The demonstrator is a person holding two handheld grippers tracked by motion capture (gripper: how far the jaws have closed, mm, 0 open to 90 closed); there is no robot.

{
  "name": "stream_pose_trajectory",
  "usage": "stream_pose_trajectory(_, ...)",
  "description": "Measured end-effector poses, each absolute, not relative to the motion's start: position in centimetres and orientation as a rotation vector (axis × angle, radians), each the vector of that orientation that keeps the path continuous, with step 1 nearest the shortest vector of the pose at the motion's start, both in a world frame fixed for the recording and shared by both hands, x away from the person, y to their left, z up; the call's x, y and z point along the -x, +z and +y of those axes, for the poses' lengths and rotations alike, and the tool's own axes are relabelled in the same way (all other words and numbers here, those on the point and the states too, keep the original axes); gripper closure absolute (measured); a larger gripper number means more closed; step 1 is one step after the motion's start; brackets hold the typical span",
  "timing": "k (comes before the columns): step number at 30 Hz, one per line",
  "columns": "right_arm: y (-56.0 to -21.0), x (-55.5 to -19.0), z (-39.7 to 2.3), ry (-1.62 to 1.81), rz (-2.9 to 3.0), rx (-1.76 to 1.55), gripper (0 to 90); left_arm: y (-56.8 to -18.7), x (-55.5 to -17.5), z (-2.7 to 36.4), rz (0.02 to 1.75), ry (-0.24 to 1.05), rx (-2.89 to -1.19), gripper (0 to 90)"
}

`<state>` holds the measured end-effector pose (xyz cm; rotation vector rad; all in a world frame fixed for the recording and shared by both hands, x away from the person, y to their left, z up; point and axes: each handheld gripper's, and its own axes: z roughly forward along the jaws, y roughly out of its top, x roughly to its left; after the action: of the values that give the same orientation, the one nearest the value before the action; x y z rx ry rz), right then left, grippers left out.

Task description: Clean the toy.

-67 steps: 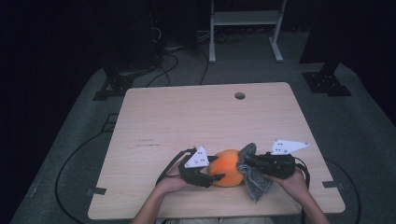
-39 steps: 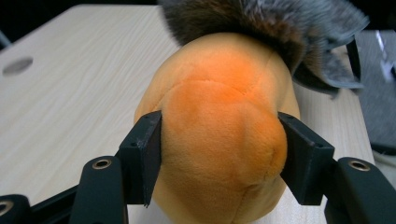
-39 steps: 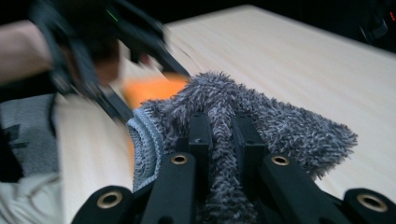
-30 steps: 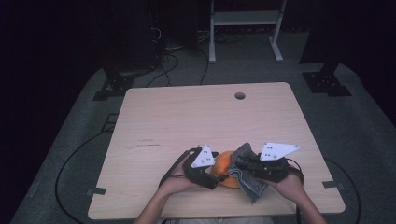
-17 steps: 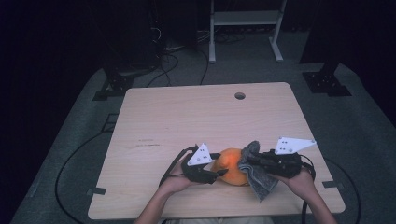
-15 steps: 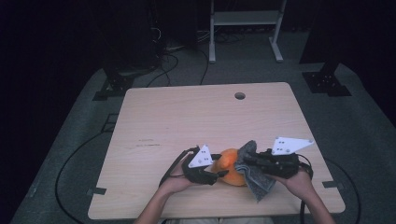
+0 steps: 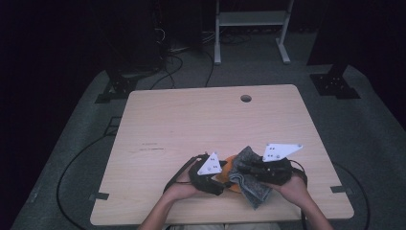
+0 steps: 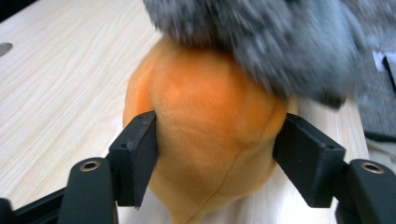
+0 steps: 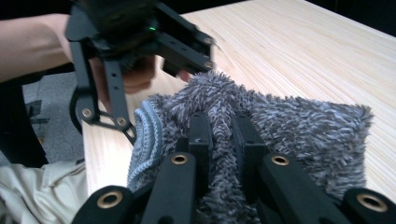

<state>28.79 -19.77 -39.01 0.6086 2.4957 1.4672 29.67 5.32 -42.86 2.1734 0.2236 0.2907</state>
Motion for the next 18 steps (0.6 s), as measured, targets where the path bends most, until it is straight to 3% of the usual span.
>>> stream_pose_trajectory(3, -39.2, -29.0, -21.1, 1.456, 2.471, -0.671, 79.8, -42.9, -29.8, 5.5, 0.235, 0.282, -2.178, 33.2)
stream_pose_trajectory(6, -39.6, -29.1, -21.5, 1.478, 2.469, -0.703, 79.8, -42.4, -30.0, 5.0, 0.29, 0.222, -2.136, 19.2)
stream_pose_trajectory(7, -39.7, -29.0, -21.4, 1.487, 2.475, -0.697, 79.8, -42.2, -29.8, 4.7, 0.291, 0.238, -2.117, 18.3)
stream_pose_trajectory(10, -39.6, -28.7, -20.5, 1.466, 2.477, -0.657, 79.8, -42.1, -29.7, 4.5, 0.276, 0.293, -2.145, 22.3)
stream_pose_trajectory(18, -40.2, -29.5, -23.0, 1.447, 2.444, -0.75, 79.7, -43.2, -30.3, 5.8, 0.309, 0.262, -2.265, 33.7)
